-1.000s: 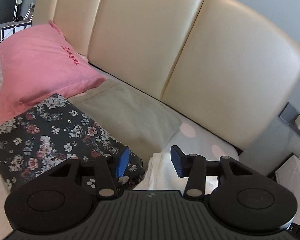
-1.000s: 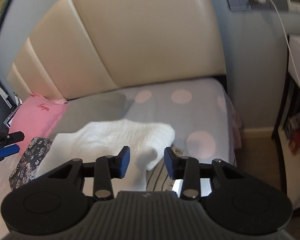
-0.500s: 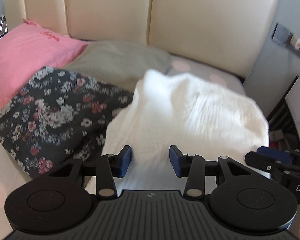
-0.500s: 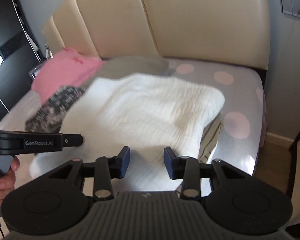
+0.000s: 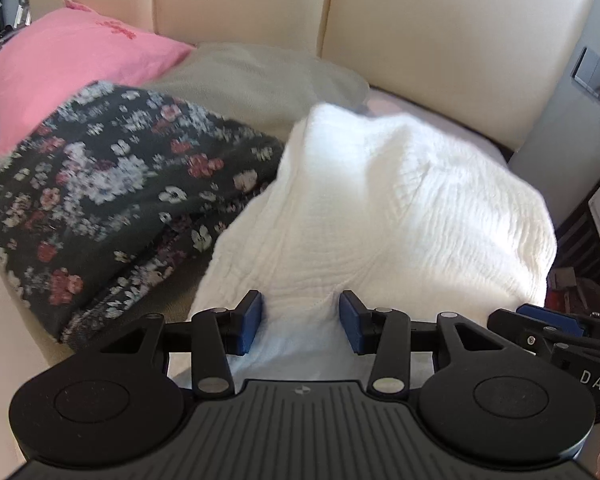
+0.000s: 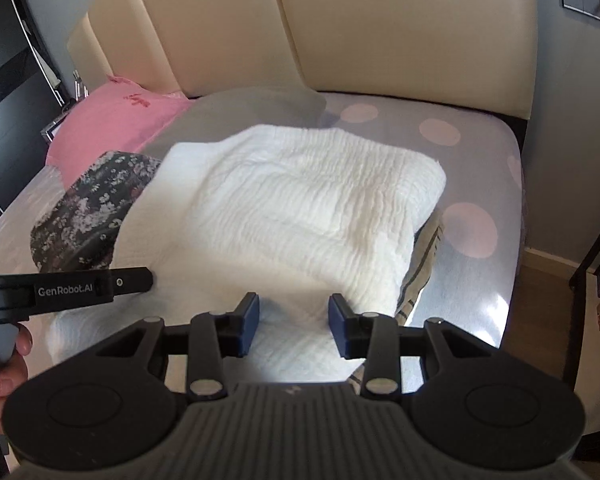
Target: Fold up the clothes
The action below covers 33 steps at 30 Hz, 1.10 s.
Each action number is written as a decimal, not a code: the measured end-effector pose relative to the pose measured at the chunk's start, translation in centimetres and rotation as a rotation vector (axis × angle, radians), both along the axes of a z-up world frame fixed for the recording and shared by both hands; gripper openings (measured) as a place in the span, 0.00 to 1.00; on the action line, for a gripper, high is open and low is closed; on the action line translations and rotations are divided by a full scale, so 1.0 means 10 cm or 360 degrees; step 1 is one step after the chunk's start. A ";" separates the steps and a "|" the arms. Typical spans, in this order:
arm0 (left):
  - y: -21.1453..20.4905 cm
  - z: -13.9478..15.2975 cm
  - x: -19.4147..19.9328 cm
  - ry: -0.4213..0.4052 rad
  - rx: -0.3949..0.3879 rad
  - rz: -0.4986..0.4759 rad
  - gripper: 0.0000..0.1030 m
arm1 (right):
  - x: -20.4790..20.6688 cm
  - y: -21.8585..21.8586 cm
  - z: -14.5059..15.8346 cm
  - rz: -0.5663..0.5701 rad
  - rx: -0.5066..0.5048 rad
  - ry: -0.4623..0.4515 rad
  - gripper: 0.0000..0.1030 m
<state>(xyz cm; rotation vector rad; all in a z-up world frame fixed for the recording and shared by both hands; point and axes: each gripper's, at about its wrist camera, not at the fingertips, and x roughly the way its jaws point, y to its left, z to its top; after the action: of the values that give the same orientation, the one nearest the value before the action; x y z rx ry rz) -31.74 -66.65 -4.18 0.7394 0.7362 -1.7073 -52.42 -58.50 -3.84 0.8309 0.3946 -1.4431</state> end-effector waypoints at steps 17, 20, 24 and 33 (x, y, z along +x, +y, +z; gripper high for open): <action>0.70 -0.16 -0.06 -0.0065 0.0131 -0.0102 0.40 | 0.23 0.35 -0.20 0.0359 0.0036 0.0127 0.44; 0.65 -0.37 -0.08 -0.0063 0.0190 -0.0054 0.41 | 0.25 0.30 -0.32 0.0390 0.0067 0.0166 0.44; 0.66 -0.41 -0.07 -0.0070 0.0175 -0.0023 0.41 | 0.26 0.31 -0.33 0.0416 0.0058 0.0197 0.44; 0.88 -0.11 -0.01 -0.0045 0.0040 0.0090 0.42 | 0.11 0.45 -0.17 0.0385 -0.0085 0.0066 0.47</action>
<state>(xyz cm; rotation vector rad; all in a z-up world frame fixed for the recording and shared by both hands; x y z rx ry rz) -31.80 -57.84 -5.24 0.7520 0.7536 -1.6361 -51.36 -54.02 -5.54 0.6865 0.4697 -1.2416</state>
